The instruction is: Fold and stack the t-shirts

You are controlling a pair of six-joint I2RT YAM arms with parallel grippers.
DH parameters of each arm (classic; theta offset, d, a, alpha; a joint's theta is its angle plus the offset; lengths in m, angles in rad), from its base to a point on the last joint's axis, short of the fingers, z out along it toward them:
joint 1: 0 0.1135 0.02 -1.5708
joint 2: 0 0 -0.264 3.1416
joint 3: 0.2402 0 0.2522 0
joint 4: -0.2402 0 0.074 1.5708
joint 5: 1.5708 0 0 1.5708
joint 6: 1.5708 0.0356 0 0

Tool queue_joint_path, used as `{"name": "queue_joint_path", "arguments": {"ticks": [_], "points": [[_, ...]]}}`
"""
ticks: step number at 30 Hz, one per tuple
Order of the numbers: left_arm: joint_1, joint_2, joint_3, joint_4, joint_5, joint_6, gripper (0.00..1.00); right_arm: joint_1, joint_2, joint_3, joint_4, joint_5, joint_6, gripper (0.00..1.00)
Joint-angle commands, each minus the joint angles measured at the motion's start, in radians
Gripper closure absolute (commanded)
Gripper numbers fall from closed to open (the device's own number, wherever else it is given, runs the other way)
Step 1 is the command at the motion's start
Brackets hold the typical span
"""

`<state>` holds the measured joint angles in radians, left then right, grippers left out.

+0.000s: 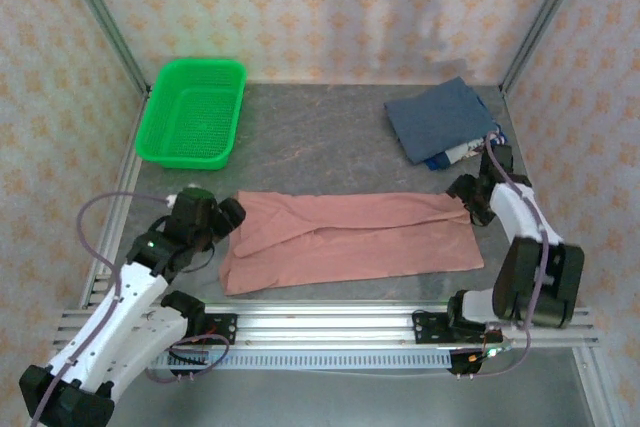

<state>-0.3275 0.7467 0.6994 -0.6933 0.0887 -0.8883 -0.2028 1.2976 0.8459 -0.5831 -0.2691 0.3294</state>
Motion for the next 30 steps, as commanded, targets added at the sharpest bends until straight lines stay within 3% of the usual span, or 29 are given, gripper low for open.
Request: {"name": "queue_joint_path", "arguments": {"ticks": [1, 7, 10, 15, 20, 30], "points": [[-0.005, 0.134, 0.159, -0.022, 0.032, 0.149, 0.19, 0.034, -0.132, 0.026, 0.029, -0.219, 0.023, 0.18], [-0.005, 0.490, 0.366, -0.013, 0.229, 0.396, 0.19, 0.164, -0.236, 0.050, 0.064, -0.434, 0.056, 0.08], [-0.007, 0.650, 0.422, -0.032, 0.281, 0.464, 0.26, 0.192, -0.252, 0.033, 0.041, -0.477, 0.060, 0.07], [-0.023, 0.794, 0.451, -0.018, 0.296, 0.492, 0.37, 0.212, -0.262, -0.013, -0.077, -0.426, -0.010, 0.05], [-0.063, 0.899, 0.477, -0.015, 0.275, 0.520, 0.44, 0.212, -0.300, -0.083, -0.053, -0.419, 0.006, 0.00], [-0.093, 1.038, 0.530, -0.014, 0.230, 0.540, 0.50, 0.213, -0.299, -0.091, -0.064, -0.427, -0.009, 0.00]]}}
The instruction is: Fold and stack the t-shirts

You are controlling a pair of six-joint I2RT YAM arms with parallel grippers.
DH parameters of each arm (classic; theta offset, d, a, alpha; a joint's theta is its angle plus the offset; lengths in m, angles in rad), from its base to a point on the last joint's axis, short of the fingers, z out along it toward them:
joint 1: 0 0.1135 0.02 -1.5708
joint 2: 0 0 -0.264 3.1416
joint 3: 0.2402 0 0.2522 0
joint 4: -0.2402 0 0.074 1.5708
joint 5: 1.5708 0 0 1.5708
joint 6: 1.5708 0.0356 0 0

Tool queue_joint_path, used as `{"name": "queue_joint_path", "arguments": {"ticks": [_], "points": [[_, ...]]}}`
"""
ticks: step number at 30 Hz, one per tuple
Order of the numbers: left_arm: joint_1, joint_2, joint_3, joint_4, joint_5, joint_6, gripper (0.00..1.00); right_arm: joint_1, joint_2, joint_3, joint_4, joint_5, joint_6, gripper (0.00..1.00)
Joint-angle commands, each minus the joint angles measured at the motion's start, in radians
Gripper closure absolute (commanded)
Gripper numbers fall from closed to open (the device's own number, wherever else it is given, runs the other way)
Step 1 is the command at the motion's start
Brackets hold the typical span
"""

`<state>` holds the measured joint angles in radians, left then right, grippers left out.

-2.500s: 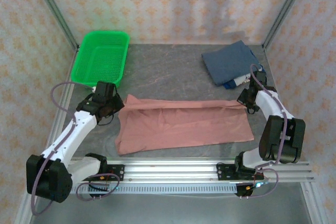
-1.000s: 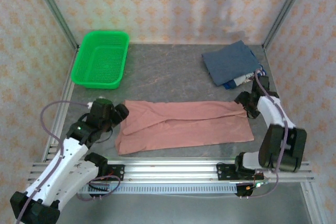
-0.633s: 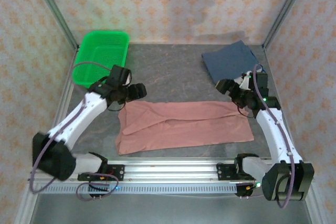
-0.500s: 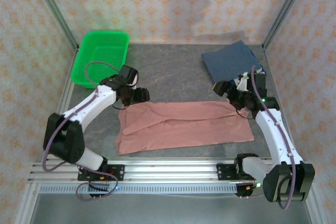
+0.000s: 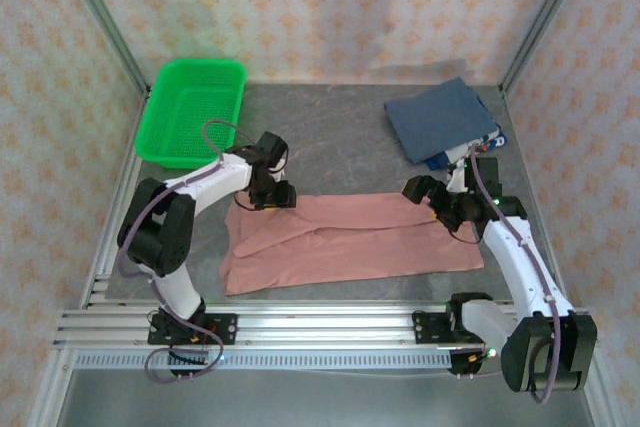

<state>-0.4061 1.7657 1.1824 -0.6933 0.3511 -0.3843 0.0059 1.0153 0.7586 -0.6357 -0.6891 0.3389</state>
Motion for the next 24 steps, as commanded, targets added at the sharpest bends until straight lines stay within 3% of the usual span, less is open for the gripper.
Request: {"name": "queue_joint_path", "arguments": {"ticks": [1, 10, 24], "points": [[-0.021, 0.031, 0.054, -0.014, -0.035, 0.036, 0.50, 0.003, -0.017, -0.005, -0.010, -0.007, -0.019, 0.00], [-0.039, 0.090, 0.095, -0.034, -0.054, 0.038, 0.58, 0.004, -0.014, -0.013, -0.007, -0.007, -0.015, 0.00], [-0.062, 0.007, -0.003, -0.043, -0.053, 0.021, 0.61, 0.003, -0.012, -0.025, -0.002, 0.004, -0.012, 0.01]]}}
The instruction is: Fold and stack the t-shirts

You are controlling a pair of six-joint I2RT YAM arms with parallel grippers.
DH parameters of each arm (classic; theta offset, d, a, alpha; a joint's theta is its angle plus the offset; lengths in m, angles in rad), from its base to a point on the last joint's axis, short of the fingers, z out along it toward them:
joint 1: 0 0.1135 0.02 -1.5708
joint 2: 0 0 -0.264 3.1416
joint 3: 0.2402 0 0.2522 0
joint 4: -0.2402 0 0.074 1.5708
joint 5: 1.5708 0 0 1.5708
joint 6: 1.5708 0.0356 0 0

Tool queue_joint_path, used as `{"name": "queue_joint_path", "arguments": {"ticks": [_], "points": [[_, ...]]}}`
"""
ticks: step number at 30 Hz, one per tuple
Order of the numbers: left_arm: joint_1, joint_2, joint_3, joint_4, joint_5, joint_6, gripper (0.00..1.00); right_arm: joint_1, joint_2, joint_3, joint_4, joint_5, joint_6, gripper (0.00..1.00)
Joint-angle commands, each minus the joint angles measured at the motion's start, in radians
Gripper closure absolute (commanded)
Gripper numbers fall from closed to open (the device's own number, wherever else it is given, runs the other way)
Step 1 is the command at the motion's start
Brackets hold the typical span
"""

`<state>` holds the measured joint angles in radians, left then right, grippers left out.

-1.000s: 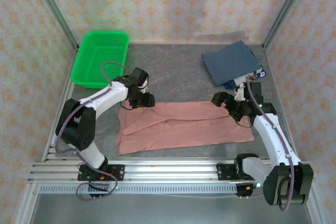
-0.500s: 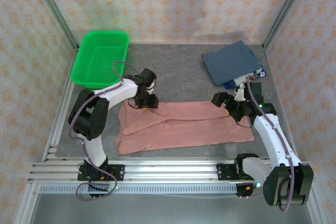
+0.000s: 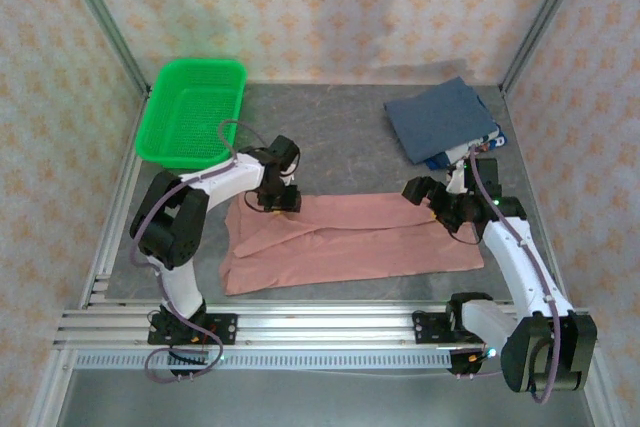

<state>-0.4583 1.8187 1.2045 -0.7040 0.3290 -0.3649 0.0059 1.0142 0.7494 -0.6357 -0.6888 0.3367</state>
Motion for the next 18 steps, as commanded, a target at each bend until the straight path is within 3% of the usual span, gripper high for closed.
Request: {"name": "queue_joint_path", "arguments": {"ticks": [1, 9, 18], "points": [[-0.009, -0.053, -0.031, -0.032, -0.033, -0.003, 0.61, 0.003, -0.009, -0.014, -0.001, 0.005, -0.010, 0.01], [-0.014, -0.066, -0.046, -0.026, -0.033, -0.007, 0.64, 0.004, 0.001, -0.015, -0.001, 0.006, -0.011, 0.01], [-0.017, -0.064, -0.063, -0.038, -0.041, 0.000, 0.76, 0.004, 0.000, -0.018, 0.000, 0.006, -0.010, 0.01]]}}
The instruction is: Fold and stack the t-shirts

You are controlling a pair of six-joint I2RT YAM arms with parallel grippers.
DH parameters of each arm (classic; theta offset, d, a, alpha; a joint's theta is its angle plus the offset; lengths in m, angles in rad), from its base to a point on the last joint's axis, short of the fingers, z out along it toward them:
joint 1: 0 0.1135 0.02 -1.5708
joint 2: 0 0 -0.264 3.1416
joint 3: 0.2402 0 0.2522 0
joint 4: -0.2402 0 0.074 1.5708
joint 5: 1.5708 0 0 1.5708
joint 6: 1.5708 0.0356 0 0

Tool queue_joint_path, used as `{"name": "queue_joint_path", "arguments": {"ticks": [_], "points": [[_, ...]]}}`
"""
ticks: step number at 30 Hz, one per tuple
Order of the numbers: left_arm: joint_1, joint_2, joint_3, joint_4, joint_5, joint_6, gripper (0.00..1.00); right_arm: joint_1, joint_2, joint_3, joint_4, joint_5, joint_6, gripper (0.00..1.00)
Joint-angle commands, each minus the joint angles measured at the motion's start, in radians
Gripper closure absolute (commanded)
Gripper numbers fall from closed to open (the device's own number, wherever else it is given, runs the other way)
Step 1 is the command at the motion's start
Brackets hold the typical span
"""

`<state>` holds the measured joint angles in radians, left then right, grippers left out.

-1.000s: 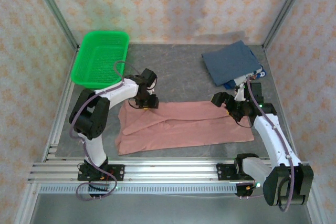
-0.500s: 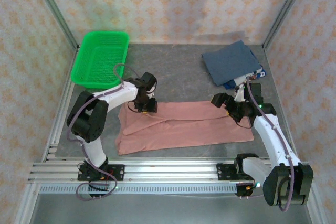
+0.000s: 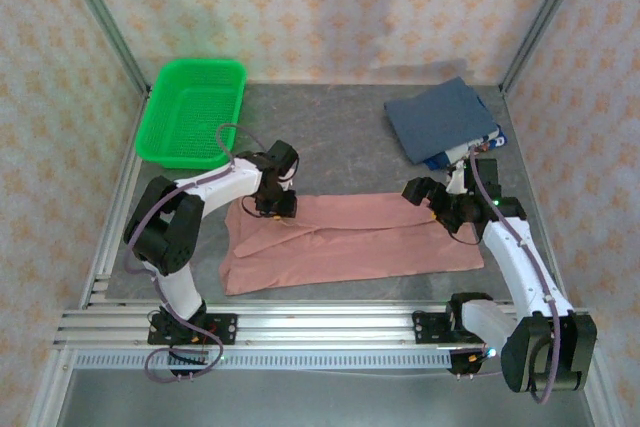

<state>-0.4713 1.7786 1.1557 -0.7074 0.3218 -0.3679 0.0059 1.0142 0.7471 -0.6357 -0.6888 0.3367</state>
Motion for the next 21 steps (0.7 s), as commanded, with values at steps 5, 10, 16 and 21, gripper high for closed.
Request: {"name": "queue_joint_path", "arguments": {"ticks": [5, 10, 16, 21], "points": [[-0.006, -0.031, -0.031, -0.038, -0.039, 0.004, 0.88, 0.003, 0.001, -0.017, 0.001, 0.006, -0.009, 0.01], [-0.006, -0.051, -0.043, -0.044, -0.032, -0.002, 1.00, 0.005, 0.001, -0.013, 0.002, 0.010, -0.009, 0.01], [-0.010, -0.096, -0.078, -0.036, -0.049, -0.027, 1.00, 0.004, 0.006, -0.012, 0.006, 0.011, -0.008, 0.01], [-0.010, -0.142, -0.091, -0.026, -0.048, -0.066, 1.00, 0.003, 0.007, -0.012, 0.008, 0.009, -0.005, 0.01]]}}
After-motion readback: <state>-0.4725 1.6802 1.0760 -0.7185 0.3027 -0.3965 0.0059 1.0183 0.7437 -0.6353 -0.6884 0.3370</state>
